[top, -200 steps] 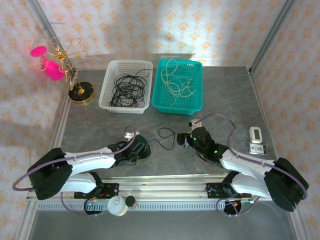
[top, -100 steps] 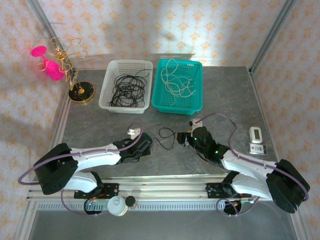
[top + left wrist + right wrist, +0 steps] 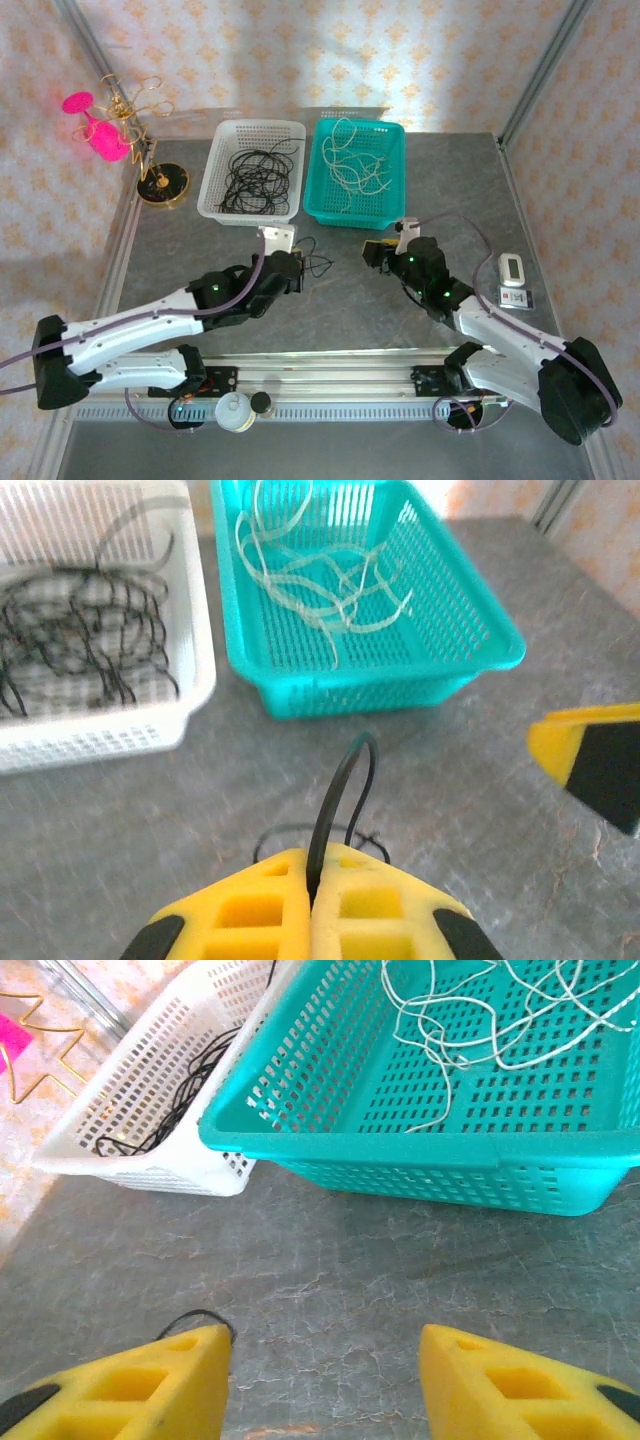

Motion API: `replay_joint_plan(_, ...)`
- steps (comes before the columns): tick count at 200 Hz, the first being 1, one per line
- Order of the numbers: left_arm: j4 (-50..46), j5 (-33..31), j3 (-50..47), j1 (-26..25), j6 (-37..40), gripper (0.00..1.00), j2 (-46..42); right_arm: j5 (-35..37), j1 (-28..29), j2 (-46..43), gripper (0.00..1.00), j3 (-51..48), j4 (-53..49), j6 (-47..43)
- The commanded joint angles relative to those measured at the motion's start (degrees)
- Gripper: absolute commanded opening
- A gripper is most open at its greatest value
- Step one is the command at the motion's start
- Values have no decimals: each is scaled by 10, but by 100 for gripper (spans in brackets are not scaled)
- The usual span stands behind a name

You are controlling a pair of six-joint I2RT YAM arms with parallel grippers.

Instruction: Untangle the cables

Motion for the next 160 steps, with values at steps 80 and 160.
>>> replay_joint_plan(80, -18, -22, 114, -3, 214, 0, -10, -208, -8, 4, 50, -25, 158, -34)
replay_joint_plan(160, -3, 88, 82, -3, 374, 0, -25, -309, -2, 71, 43, 93, -26, -68)
